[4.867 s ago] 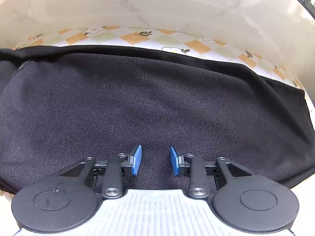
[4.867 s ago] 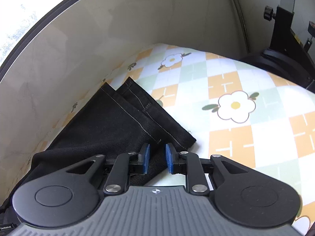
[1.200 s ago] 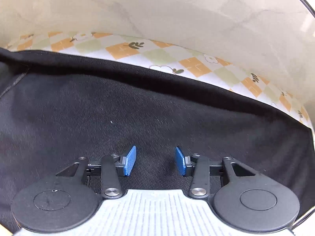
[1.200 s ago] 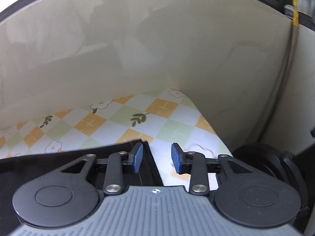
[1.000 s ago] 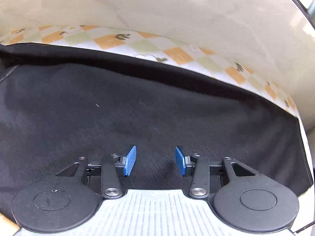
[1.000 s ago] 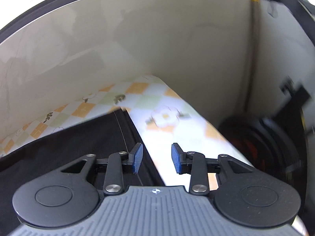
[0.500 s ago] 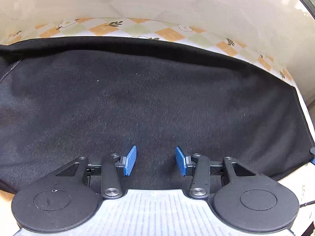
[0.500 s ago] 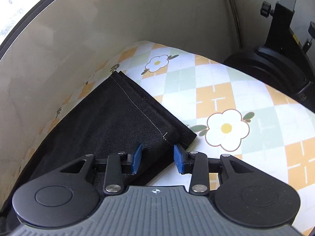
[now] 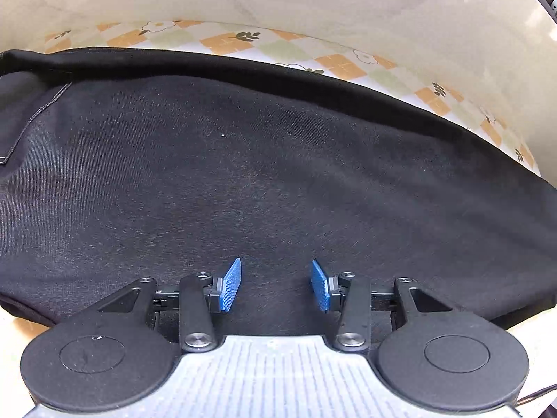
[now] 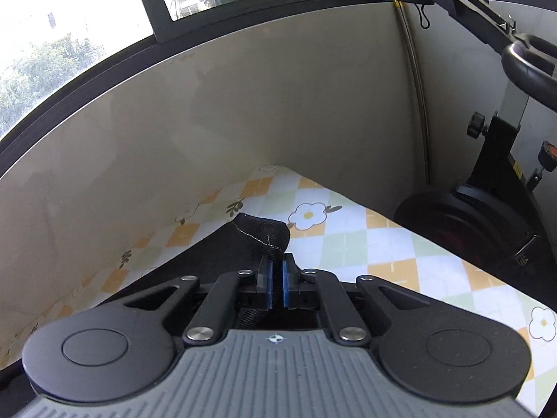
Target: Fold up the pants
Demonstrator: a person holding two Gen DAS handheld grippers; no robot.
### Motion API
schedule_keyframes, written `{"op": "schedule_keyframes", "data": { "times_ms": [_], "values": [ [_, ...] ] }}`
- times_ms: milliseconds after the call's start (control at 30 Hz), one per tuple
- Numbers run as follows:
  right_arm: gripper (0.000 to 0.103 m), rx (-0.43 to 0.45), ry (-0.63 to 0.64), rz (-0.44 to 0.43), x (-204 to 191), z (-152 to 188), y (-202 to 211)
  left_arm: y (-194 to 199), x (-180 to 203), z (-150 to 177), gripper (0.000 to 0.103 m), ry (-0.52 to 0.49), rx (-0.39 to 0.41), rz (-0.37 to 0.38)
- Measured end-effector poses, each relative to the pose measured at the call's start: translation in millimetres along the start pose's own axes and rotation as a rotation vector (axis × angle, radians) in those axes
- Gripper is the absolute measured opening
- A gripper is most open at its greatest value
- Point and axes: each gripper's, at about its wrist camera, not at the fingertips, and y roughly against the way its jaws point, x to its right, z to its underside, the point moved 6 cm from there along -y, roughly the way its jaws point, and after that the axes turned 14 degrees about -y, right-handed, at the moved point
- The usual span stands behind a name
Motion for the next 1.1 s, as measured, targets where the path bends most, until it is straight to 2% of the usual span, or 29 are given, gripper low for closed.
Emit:
{"op": "schedule_keyframes", "data": {
  "times_ms": [233, 300, 400, 433, 467, 500, 633, 800, 967, 1067, 1100],
  "values": [
    [0.004, -0.072, -0.019, 0.156, 45.6, 22.4, -29.7, -0.4, 7.0, 5.8, 0.047, -0.082, -0.021, 0.031],
    [0.004, -0.104, -0.070, 0.184, 62.2, 30.0, -36.2, 0.0, 5.6, 5.4, 0.047, -0.098, -0.025, 0.045],
    [0.007, -0.122, -0.074, 0.191, 68.3, 33.1, -41.1, 0.0, 5.5, 8.1, 0.047, -0.124, -0.029, 0.054],
    [0.015, -0.128, -0.070, 0.201, 68.2, 31.8, -42.3, 0.7, 4.2, 8.9, 0.048, -0.125, -0.030, 0.057],
    [0.029, -0.128, -0.068, 0.231, 68.8, 29.8, -42.1, -2.5, 0.6, 4.3, 0.048, -0.122, -0.031, 0.063],
    [0.037, -0.122, -0.069, 0.248, 68.8, 27.6, -40.2, -0.5, -2.1, 7.4, 0.048, -0.116, -0.031, 0.071],
    [0.038, -0.098, -0.054, 0.216, 53.9, 20.7, -21.1, 9.7, -27.6, 13.7, 0.048, -0.045, -0.026, 0.111],
    [0.038, -0.143, 0.040, 0.127, 10.1, 37.6, 1.5, 49.6, -91.4, 27.3, 0.048, 0.104, 0.087, 0.100],
    [0.039, -0.237, 0.207, 0.019, -52.3, 93.6, 14.3, 97.5, -180.3, 67.6, 0.046, 0.200, 0.193, -0.013],
    [0.042, -0.320, 0.300, -0.042, -85.7, 138.4, 17.0, 110.0, -219.9, 103.4, 0.040, 0.206, 0.184, -0.083],
    [0.043, -0.347, 0.324, -0.060, -95.2, 153.1, 17.9, 110.4, -229.5, 113.4, 0.035, 0.201, 0.169, -0.093]
  ]
}}
